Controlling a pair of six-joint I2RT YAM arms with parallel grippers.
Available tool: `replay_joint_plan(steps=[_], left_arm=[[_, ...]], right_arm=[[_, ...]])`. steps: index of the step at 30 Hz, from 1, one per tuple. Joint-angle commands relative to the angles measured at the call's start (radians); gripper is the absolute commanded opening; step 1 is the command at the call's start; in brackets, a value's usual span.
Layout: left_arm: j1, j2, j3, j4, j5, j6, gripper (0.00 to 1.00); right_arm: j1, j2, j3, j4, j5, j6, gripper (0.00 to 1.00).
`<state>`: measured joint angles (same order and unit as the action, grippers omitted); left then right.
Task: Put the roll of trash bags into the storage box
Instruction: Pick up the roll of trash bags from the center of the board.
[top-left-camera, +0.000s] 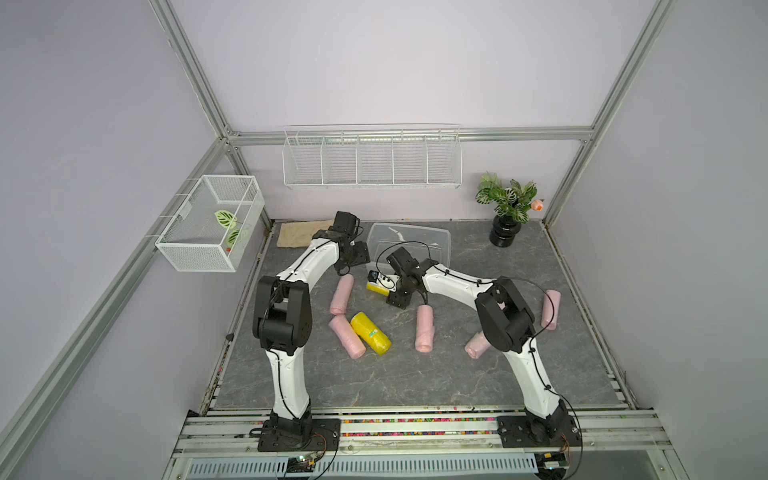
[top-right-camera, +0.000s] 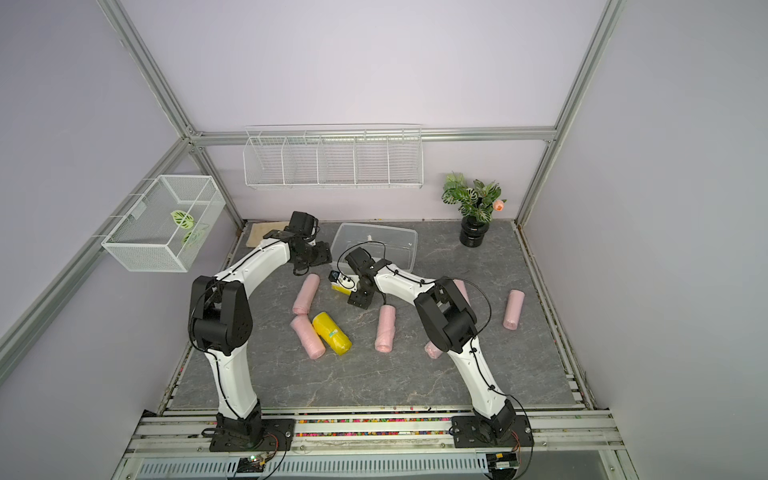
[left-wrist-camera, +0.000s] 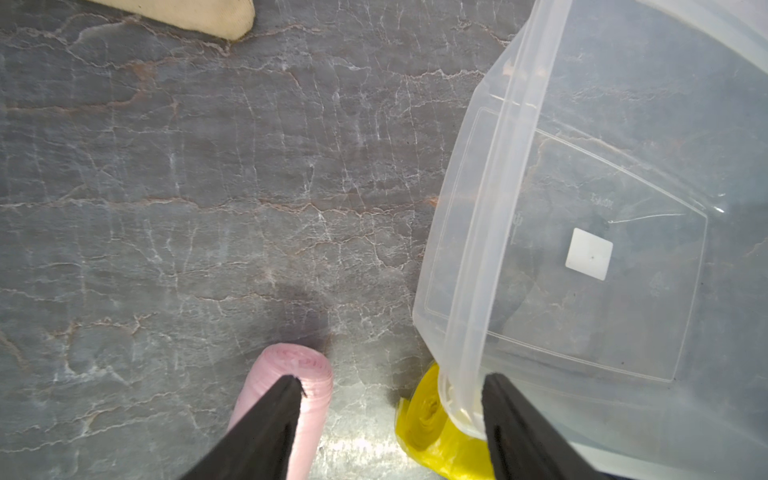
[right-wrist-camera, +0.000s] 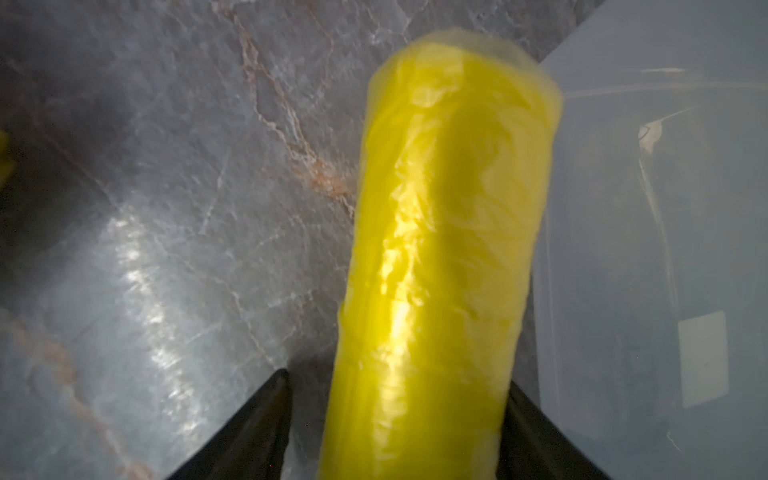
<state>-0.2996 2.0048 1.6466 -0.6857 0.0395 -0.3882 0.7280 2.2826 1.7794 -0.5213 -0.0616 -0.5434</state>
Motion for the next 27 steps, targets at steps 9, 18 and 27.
replay_joint_plan(steps=[9, 18, 27], left_arm=[[0.008, -0.04, -0.022, 0.009, 0.017, 0.005, 0.73], [0.008, -0.034, -0.022, 0.011, 0.022, 0.006, 0.73], [0.01, -0.031, -0.024, 0.012, 0.03, 0.006, 0.73]], right_arm=[[0.003, 0.076, 0.117, -0.078, -0.039, 0.021, 0.79], [0.006, 0.113, 0.171, -0.083, -0.04, 0.068, 0.7], [0.006, 0.116, 0.184, -0.091, -0.046, 0.088, 0.56]])
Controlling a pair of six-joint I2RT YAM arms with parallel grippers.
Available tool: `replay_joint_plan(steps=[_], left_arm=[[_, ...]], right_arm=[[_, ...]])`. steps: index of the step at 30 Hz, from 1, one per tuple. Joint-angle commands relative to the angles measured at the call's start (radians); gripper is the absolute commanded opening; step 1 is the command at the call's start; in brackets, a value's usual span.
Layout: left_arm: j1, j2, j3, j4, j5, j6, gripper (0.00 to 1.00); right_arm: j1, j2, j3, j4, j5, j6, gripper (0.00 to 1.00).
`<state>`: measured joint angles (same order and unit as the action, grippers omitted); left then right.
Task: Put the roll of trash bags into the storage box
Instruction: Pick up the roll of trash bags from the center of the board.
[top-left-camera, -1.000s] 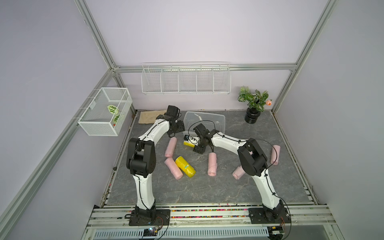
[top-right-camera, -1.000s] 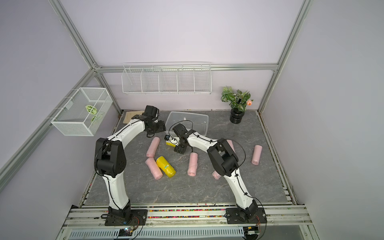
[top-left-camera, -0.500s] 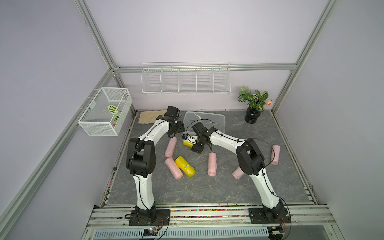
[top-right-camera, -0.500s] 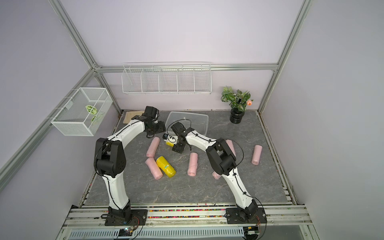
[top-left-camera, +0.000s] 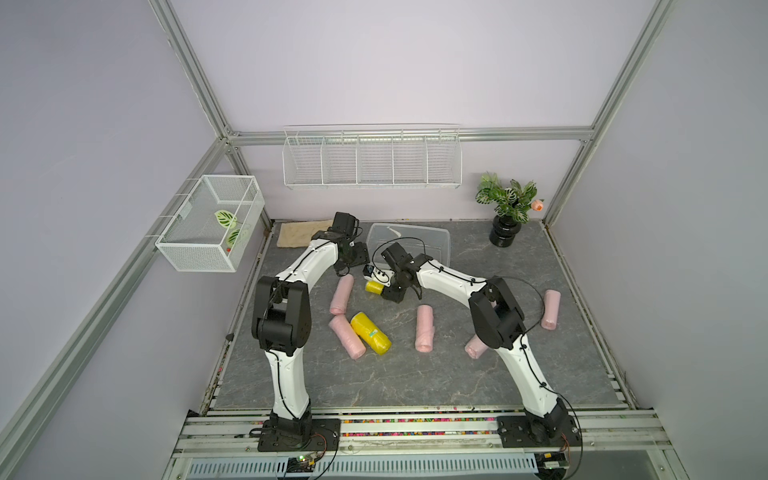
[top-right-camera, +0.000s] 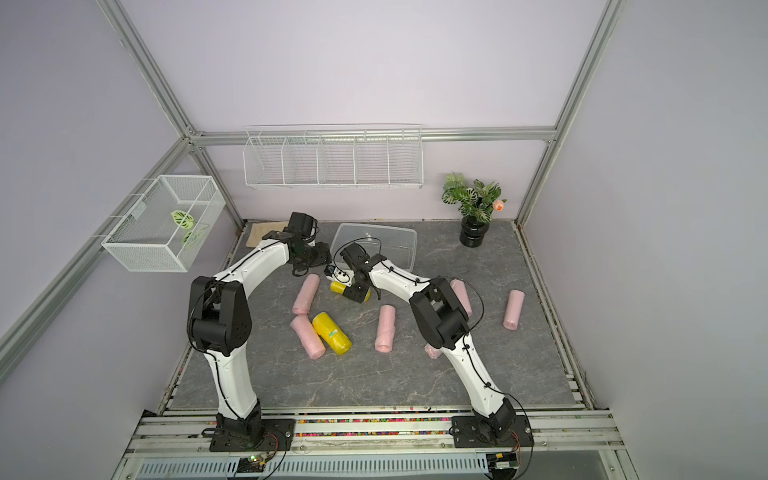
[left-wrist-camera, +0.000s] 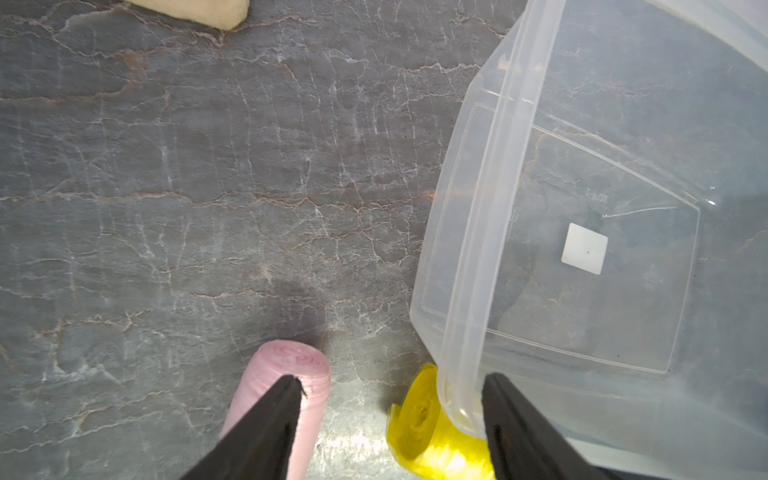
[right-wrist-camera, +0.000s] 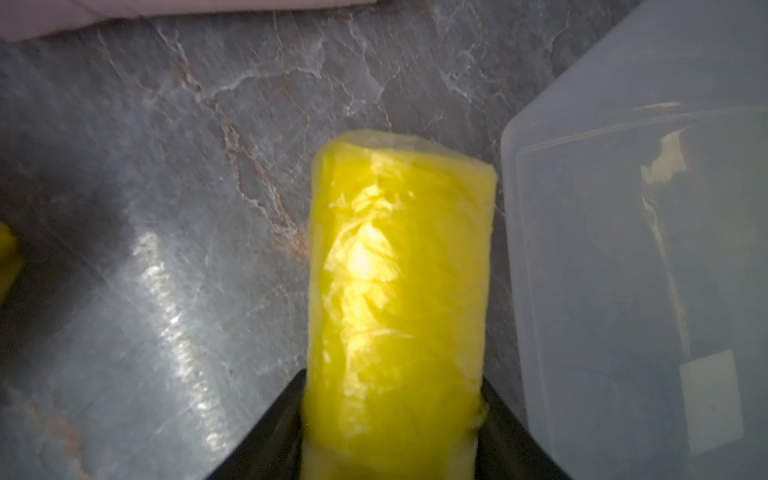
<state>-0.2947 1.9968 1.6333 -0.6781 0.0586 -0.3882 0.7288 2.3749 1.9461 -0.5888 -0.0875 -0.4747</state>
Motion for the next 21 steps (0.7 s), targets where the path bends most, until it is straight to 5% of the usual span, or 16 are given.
replay_joint_plan(steps=[1, 21], left_arm=[[0.004, -0.023, -0.012, 0.005, 0.012, 0.007, 0.73], [0.022, 0.138, 0.236, -0.083, 0.007, 0.125, 0.74]], right_arm=[[0.005, 0.022, 0.017, -0.028, -0.022, 0.02, 0.55], [0.003, -0.137, -0.132, 0.018, -0.069, 0.071, 0.47]])
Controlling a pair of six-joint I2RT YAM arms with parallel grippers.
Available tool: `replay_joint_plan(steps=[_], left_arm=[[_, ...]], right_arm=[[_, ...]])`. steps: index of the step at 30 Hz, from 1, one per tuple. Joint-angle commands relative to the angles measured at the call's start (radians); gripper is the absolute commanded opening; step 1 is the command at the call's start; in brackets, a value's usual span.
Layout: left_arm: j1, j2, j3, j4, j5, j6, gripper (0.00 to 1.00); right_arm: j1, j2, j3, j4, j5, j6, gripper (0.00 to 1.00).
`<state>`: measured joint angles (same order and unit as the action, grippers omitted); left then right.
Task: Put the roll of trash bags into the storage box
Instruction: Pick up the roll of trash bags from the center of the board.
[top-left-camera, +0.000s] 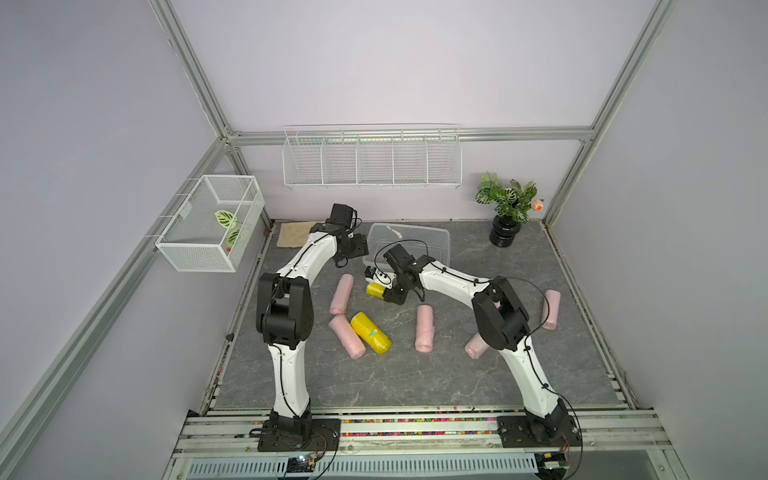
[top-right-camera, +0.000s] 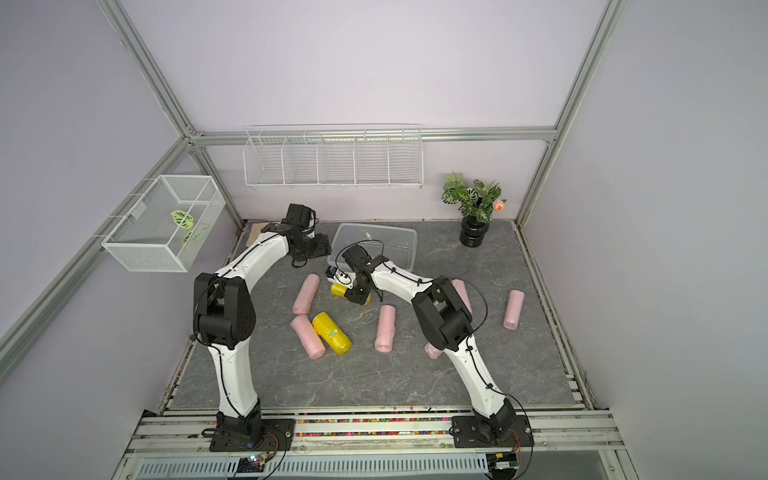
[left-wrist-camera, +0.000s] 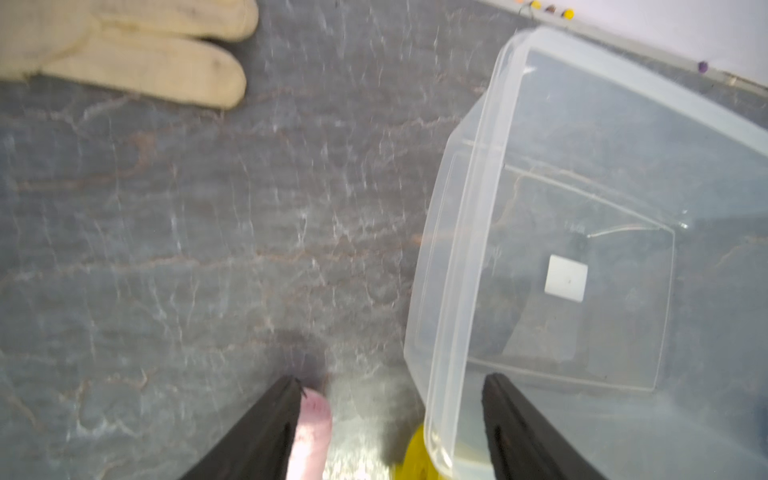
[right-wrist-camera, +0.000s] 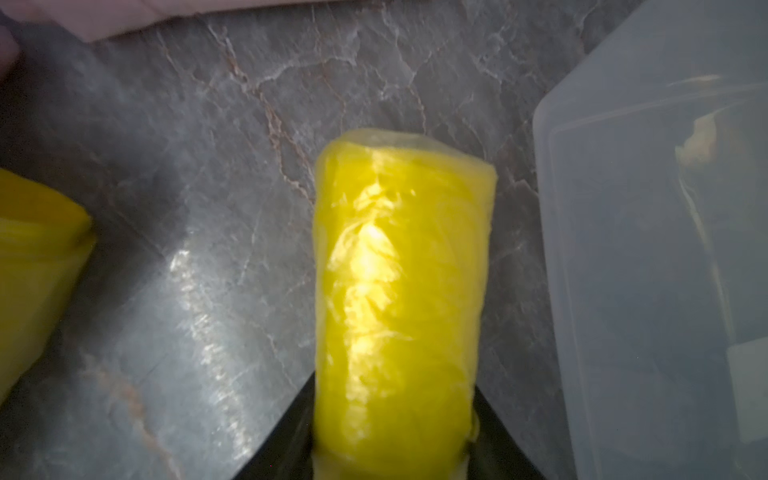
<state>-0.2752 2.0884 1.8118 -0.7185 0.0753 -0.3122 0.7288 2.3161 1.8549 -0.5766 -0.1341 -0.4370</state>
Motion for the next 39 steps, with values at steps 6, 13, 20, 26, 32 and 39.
replay_joint_plan(steps=[6, 13, 20, 26, 32, 39], left_arm=[[0.004, 0.126, 0.159, -0.045, 0.015, 0.105, 0.73], [0.004, 0.245, 0.312, -0.082, 0.052, 0.134, 0.71], [0.006, 0.309, 0.369, -0.071, 0.102, 0.137, 0.62], [0.009, 0.317, 0.369, -0.073, 0.196, 0.13, 0.4], [0.007, 0.235, 0.22, -0.02, 0.204, 0.117, 0.32], [0.001, 0.136, 0.079, 0.02, 0.198, 0.107, 0.3]], right_arm=[[0.0, -0.203, -0.16, 0.06, -0.029, 0.079, 0.46], [-0.009, -0.367, -0.295, 0.134, -0.033, 0.147, 0.45], [-0.027, -0.53, -0.415, 0.154, 0.042, 0.219, 0.44], [-0.102, -0.659, -0.502, 0.152, 0.071, 0.325, 0.43], [-0.154, -0.692, -0.481, 0.137, 0.119, 0.42, 0.43], [-0.154, -0.58, -0.331, 0.069, 0.164, 0.537, 0.43]])
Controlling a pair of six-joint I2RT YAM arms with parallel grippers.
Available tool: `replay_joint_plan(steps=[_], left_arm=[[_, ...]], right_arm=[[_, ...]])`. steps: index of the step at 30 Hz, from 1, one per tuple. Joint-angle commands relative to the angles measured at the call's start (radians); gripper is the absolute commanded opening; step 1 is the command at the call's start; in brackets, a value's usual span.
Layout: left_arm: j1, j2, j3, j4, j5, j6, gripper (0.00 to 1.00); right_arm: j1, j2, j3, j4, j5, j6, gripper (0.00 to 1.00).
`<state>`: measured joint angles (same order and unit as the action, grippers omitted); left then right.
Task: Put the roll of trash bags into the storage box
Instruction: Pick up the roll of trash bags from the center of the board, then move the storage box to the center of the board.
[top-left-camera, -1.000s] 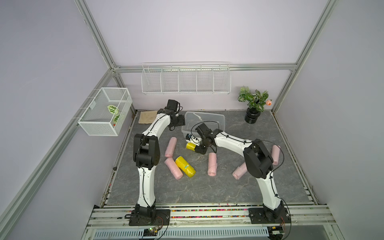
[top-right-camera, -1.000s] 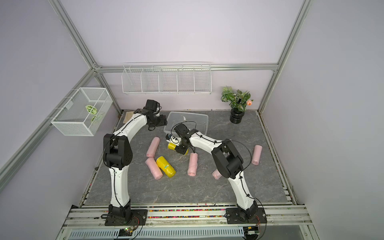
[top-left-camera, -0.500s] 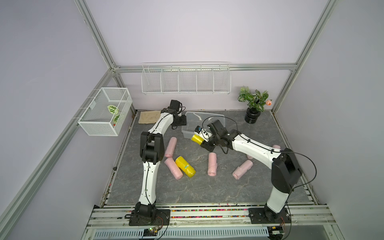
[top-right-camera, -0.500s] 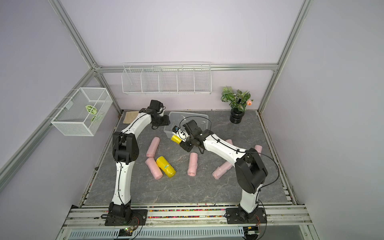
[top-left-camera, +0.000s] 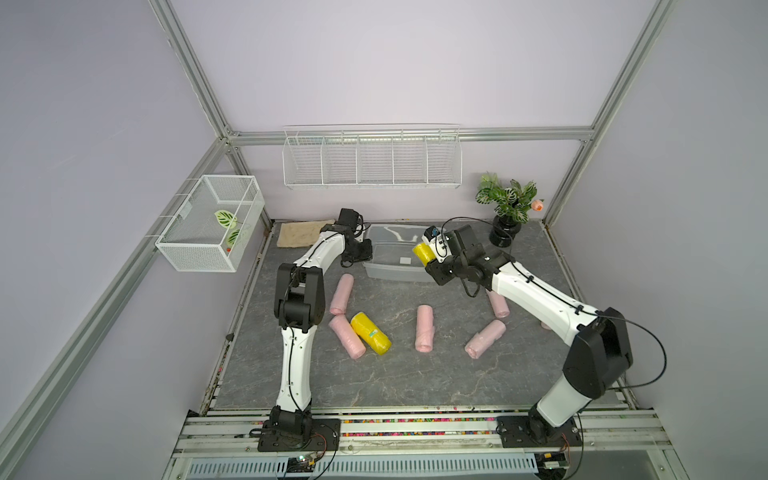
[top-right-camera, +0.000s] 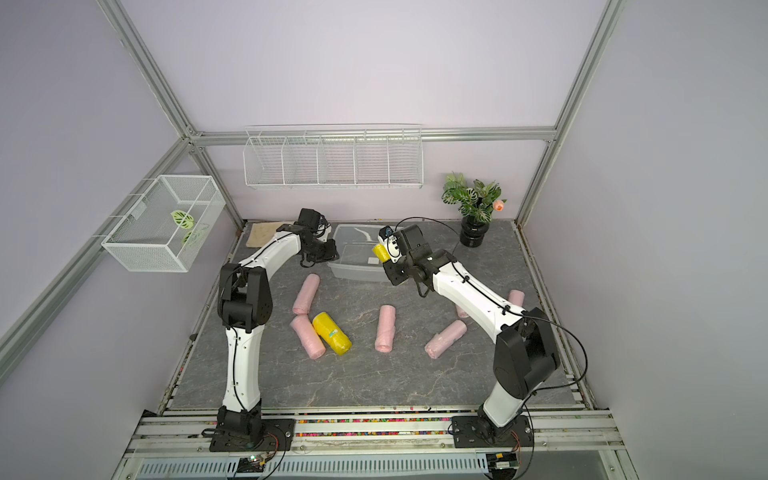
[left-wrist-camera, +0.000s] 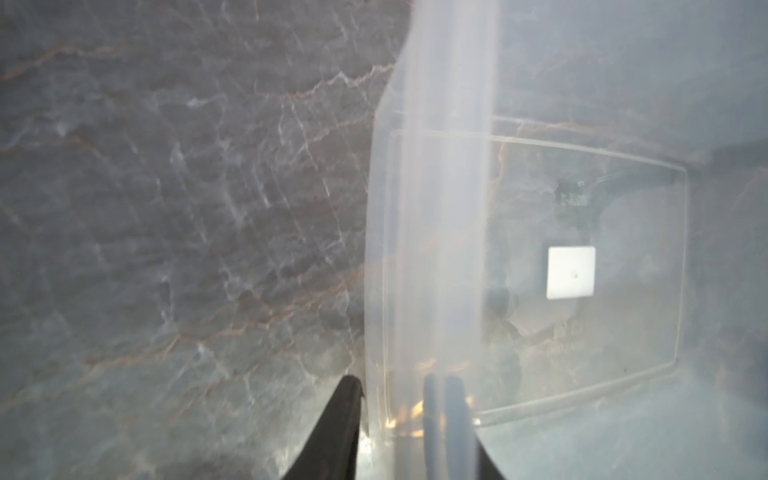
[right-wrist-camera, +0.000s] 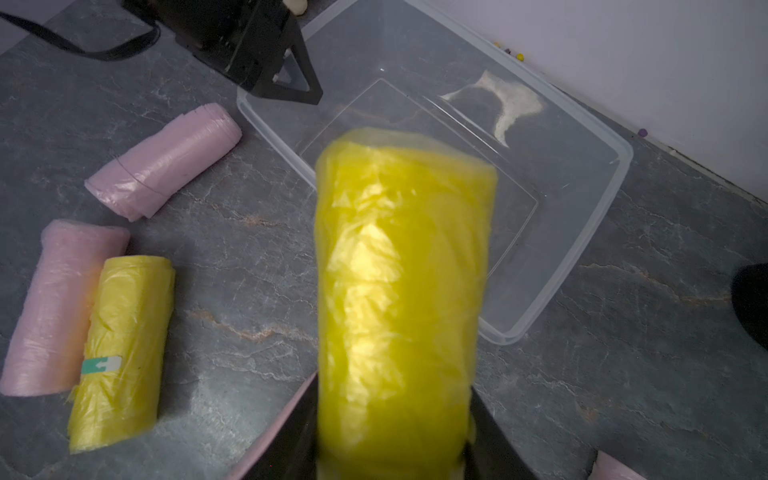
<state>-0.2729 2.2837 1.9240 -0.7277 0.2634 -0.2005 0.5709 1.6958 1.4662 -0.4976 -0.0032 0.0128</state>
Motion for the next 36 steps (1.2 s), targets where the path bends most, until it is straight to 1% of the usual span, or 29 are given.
replay_joint_plan(steps=[1, 4, 7, 16, 19, 23, 29, 33, 36], left_arm=[[-0.004, -0.067, -0.047, 0.033, 0.008, -0.005, 0.28], [-0.014, -0.096, -0.084, 0.037, -0.002, -0.006, 0.28], [-0.024, -0.121, -0.114, 0.039, -0.004, -0.012, 0.28], [-0.051, -0.201, -0.25, 0.083, -0.019, -0.042, 0.25], [-0.053, -0.218, -0.282, 0.09, -0.021, -0.045, 0.24], [-0.058, -0.251, -0.317, 0.1, -0.02, -0.062, 0.24], [-0.079, -0.284, -0.359, 0.115, -0.023, -0.089, 0.28], [-0.084, -0.306, -0.4, 0.133, -0.023, -0.114, 0.29], [-0.087, -0.331, -0.438, 0.15, -0.024, -0.13, 0.29]], right_arm=[[0.004, 0.052, 0.073, -0.011, 0.037, 0.103, 0.43], [0.0, 0.081, 0.103, 0.002, 0.038, 0.153, 0.43], [-0.009, 0.119, 0.146, 0.004, 0.013, 0.201, 0.44], [-0.009, 0.26, 0.286, 0.023, -0.067, 0.274, 0.43], [-0.009, 0.3, 0.325, 0.02, -0.075, 0.287, 0.43], [-0.009, 0.341, 0.374, 0.001, -0.085, 0.3, 0.43], [-0.004, 0.397, 0.378, 0.043, -0.141, 0.38, 0.42], [0.004, 0.416, 0.355, 0.087, -0.146, 0.435, 0.41], [0.017, 0.435, 0.366, 0.093, -0.13, 0.447, 0.41]])
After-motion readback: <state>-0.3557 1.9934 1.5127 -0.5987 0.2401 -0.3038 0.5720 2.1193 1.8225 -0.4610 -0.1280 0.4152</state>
